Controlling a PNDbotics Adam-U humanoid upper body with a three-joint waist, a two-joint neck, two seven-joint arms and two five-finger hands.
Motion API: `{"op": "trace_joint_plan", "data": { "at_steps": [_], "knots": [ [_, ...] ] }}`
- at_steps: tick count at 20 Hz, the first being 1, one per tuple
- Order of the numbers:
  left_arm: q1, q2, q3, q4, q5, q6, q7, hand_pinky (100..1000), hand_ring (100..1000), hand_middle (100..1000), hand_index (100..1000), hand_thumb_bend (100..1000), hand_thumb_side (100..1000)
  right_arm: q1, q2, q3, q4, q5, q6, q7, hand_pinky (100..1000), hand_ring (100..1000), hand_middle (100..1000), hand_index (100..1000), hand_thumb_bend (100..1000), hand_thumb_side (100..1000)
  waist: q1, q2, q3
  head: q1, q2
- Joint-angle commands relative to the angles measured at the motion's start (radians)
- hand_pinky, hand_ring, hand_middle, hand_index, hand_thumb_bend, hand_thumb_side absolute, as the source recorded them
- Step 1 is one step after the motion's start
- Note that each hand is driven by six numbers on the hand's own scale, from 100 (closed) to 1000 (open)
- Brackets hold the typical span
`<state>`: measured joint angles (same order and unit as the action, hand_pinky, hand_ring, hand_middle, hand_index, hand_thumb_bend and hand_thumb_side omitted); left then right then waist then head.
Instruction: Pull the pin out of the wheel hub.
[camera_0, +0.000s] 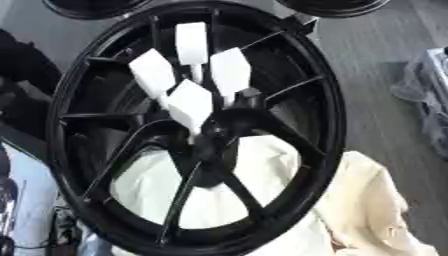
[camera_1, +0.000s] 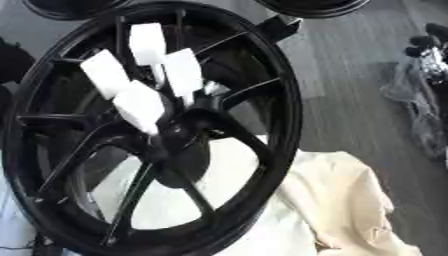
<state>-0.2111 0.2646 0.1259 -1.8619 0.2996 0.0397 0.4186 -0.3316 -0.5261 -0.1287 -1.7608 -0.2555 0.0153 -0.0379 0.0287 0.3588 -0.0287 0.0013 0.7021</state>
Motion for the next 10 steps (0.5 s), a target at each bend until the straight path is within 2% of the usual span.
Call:
{"op": "trace_joint_plan", "data": {
  "at_steps": [1,2,3,8,9,10],
  "knots": [
    [0.000,0.032,0.003,-0.022,-0.009,0.001,-0.003,781,799,683,754,179,849,-0.036,-0.096,0.020,-0.046,-0.016,-0.004,0.030,1000,823,752,865,100,431,-0.008,-0.031,0.003,0.000,0.005],
    [0.000,0.033,0.002,-0.022,-0.010,0.001,-0.004,781,800,683,754,180,856,-0.045,-0.116,0.027,-0.053,-0.022,-0.006,0.038,1000,825,754,866,100,444,-0.010,-0.034,0.003,-0.001,0.006],
    [0.002,0.035,0.002,-0.021,-0.011,0.001,-0.005,781,800,683,754,178,848,-0.054,-0.137,0.038,-0.067,-0.020,-0.013,0.049,1000,829,758,867,100,381,-0.013,-0.037,0.004,-0.001,0.006],
    [0.017,0.054,0.003,-0.018,-0.015,0.001,-0.003,781,800,683,754,176,849,-0.101,-0.264,0.099,-0.167,0.013,-0.057,0.107,975,838,771,869,100,279,-0.024,-0.049,0.003,-0.002,0.007],
    [0.020,0.057,0.002,-0.017,-0.015,0.002,-0.004,781,801,683,754,175,849,-0.116,-0.290,0.112,-0.188,0.014,-0.063,0.117,971,839,772,868,100,265,-0.026,-0.051,0.001,-0.002,0.007],
    [0.022,0.059,0.001,-0.017,-0.015,0.002,-0.004,781,801,683,754,178,851,-0.130,-0.316,0.125,-0.206,0.012,-0.067,0.125,966,839,773,868,100,293,-0.027,-0.053,0.000,-0.001,0.008]
  ]
}}
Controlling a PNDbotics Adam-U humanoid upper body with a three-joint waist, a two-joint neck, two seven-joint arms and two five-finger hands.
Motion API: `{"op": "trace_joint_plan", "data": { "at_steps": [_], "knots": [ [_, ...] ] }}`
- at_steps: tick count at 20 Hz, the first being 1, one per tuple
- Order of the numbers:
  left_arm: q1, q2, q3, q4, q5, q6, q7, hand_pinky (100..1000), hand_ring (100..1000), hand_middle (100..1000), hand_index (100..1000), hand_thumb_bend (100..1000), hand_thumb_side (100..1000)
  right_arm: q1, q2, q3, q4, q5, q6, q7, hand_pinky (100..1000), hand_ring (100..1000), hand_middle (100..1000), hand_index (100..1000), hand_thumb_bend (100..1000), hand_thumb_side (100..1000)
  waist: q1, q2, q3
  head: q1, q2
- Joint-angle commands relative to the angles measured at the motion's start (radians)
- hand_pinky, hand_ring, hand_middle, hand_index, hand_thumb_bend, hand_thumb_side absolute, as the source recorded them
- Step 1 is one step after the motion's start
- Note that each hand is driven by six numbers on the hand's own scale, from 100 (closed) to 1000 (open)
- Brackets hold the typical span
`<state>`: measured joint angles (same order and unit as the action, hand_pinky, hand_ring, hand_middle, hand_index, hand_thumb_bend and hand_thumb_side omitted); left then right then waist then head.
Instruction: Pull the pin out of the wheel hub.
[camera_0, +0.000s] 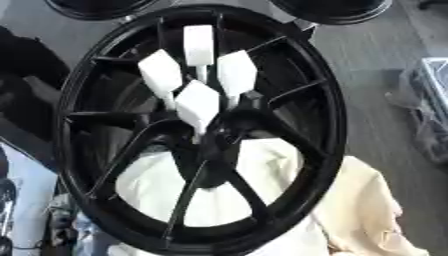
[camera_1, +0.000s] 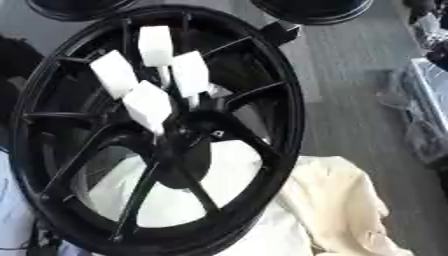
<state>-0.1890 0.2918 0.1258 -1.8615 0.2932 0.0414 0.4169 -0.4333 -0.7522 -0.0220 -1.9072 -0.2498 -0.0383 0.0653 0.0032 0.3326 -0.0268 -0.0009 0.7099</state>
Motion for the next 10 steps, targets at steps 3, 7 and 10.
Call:
{"op": "trace_joint_plan", "data": {
  "at_steps": [3,7,10],
  "knots": [
    [0.007,0.040,0.000,-0.015,-0.009,0.002,-0.004,780,801,683,753,173,849,-0.087,-0.165,0.064,-0.089,-0.003,-0.029,0.058,955,838,775,867,100,229,-0.005,-0.034,-0.003,-0.005,0.008],
    [0.029,0.050,0.000,-0.008,-0.009,0.004,-0.003,780,801,683,753,171,853,-0.186,-0.266,0.146,-0.093,-0.006,-0.051,0.116,939,837,779,866,100,225,-0.009,-0.047,-0.002,-0.019,0.027],
    [0.041,0.058,-0.003,-0.004,-0.009,0.006,-0.006,780,802,682,753,168,854,-0.262,-0.332,0.200,-0.093,-0.021,-0.054,0.162,928,834,778,863,100,226,-0.012,-0.053,0.001,-0.028,0.043]
  ]
}}
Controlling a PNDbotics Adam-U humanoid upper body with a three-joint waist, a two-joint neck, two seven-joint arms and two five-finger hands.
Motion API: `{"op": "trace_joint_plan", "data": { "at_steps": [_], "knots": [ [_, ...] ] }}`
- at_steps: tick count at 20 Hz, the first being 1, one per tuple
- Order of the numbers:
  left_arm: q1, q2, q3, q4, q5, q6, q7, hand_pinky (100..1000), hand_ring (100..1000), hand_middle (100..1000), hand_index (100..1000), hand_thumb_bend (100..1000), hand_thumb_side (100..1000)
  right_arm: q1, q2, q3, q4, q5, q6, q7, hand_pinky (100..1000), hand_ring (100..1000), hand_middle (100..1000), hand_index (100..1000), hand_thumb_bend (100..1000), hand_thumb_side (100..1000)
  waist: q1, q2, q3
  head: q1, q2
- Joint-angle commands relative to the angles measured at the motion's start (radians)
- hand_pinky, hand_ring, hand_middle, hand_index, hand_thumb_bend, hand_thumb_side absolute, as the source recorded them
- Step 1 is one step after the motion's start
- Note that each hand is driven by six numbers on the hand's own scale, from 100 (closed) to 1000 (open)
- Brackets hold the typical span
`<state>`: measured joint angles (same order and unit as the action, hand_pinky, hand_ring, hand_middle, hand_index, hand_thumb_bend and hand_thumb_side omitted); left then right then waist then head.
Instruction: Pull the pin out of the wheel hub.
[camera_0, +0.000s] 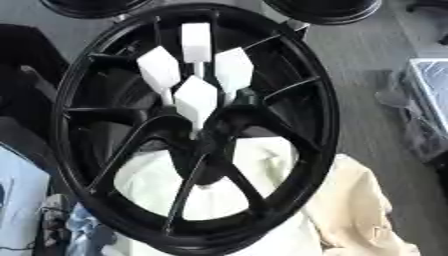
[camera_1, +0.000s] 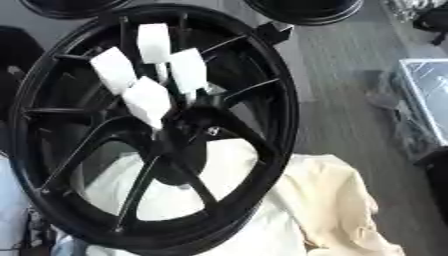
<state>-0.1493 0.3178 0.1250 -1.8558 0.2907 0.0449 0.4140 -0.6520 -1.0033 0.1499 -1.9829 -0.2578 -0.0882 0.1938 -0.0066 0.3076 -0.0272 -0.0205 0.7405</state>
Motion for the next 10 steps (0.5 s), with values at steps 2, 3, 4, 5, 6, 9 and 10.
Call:
{"op": "trace_joint_plan", "data": {
  "at_steps": [2,3,4,5,6,9,10],
  "knots": [
    [0.007,0.039,-0.004,-0.007,-0.007,0.004,-0.005,780,802,682,753,167,855,-0.095,-0.098,0.063,-0.017,-0.004,0.001,0.066,922,832,777,862,100,224,-0.006,-0.030,0.000,-0.008,0.017],
    [0.010,0.042,-0.006,-0.005,-0.008,0.005,-0.006,780,802,682,753,166,856,-0.120,-0.101,0.082,-0.017,0.005,0.002,0.081,914,830,777,860,100,222,-0.008,-0.032,0.000,-0.010,0.018],
    [0.012,0.046,-0.007,-0.004,-0.009,0.006,-0.007,780,802,682,753,165,857,-0.145,-0.100,0.101,-0.017,0.018,-0.001,0.097,908,828,776,859,107,216,-0.010,-0.032,0.000,-0.013,0.020],
    [0.013,0.048,-0.009,-0.002,-0.009,0.007,-0.008,780,802,682,752,165,858,-0.170,-0.094,0.119,-0.017,0.032,-0.005,0.112,905,828,776,858,118,215,-0.011,-0.033,0.000,-0.018,0.021],
    [0.014,0.050,-0.010,0.000,-0.009,0.008,-0.010,781,802,682,752,165,858,-0.195,-0.085,0.138,-0.017,0.046,-0.007,0.127,904,827,776,858,120,216,-0.013,-0.034,0.001,-0.021,0.022],
    [0.019,0.052,-0.012,0.004,-0.009,0.009,-0.012,781,803,682,751,165,859,-0.267,-0.034,0.186,-0.017,0.088,0.008,0.172,903,829,779,859,130,229,-0.016,-0.039,0.003,-0.034,0.023],
    [0.021,0.052,-0.012,0.005,-0.009,0.009,-0.012,781,803,682,751,165,859,-0.290,-0.012,0.203,-0.017,0.101,0.019,0.186,903,829,779,859,128,232,-0.016,-0.041,0.003,-0.038,0.024]
  ]
}}
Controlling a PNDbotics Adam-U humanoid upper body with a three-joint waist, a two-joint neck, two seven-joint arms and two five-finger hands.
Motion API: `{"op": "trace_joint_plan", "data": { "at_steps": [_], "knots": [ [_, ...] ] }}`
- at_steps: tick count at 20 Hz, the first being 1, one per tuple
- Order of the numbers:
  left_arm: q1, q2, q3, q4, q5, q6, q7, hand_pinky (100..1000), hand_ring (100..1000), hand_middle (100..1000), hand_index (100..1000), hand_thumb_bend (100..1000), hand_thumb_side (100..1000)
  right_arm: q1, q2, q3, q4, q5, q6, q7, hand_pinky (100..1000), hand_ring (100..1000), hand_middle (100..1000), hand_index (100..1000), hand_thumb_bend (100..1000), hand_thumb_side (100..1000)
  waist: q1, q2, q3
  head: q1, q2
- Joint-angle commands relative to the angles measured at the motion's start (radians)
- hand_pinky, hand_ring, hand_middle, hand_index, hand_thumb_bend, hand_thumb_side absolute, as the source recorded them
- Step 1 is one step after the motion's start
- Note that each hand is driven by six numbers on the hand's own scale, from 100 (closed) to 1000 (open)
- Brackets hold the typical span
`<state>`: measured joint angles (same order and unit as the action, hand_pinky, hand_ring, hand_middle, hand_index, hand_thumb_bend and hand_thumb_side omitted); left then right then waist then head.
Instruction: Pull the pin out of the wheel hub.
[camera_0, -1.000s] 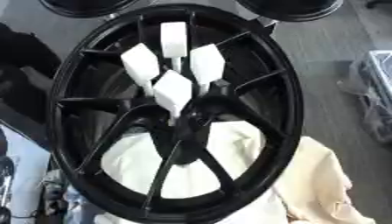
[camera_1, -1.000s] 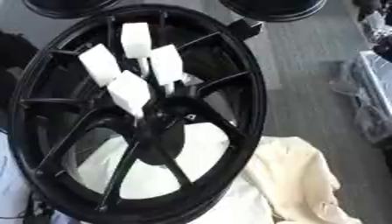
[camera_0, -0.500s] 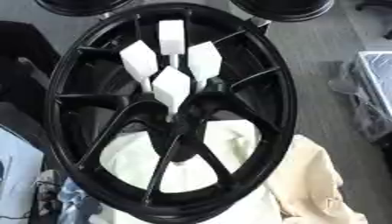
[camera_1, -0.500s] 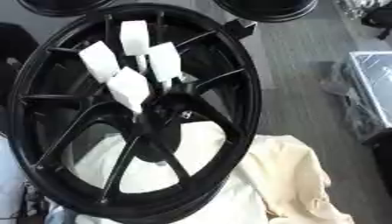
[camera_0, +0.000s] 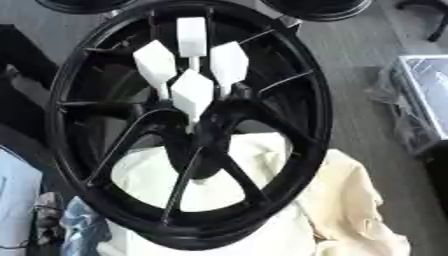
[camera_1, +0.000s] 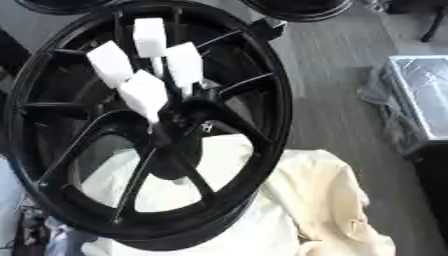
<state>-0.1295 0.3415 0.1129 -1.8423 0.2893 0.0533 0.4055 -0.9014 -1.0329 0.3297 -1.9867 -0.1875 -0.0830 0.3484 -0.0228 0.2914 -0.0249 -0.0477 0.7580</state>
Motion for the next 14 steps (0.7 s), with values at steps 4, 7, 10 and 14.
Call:
{"op": "trace_joint_plan", "data": {
  "at_steps": [4,7,10,14],
  "knots": [
    [0.018,0.032,0.018,-0.004,-0.012,-0.002,0.011,781,803,682,751,163,859,-0.271,0.180,0.106,0.127,0.061,0.107,0.168,909,832,782,862,128,265,0.007,-0.030,-0.025,0.003,0.009],
    [0.028,0.031,0.024,0.002,-0.011,-0.003,0.019,781,804,682,750,162,862,-0.341,0.269,0.143,0.247,0.101,0.118,0.236,912,838,788,868,150,300,0.009,-0.033,-0.034,0.008,0.012],
    [0.033,0.030,0.025,0.009,-0.011,-0.003,0.021,781,804,682,750,162,865,-0.365,0.333,0.178,0.339,0.158,0.082,0.314,917,841,793,874,149,348,0.010,-0.032,-0.037,0.012,0.012],
    [0.038,0.026,0.030,0.016,-0.010,-0.004,0.024,782,804,683,751,162,868,-0.366,0.385,0.192,0.413,0.207,0.036,0.390,920,841,794,876,180,372,0.011,-0.030,-0.038,0.018,0.012]
  ]
}}
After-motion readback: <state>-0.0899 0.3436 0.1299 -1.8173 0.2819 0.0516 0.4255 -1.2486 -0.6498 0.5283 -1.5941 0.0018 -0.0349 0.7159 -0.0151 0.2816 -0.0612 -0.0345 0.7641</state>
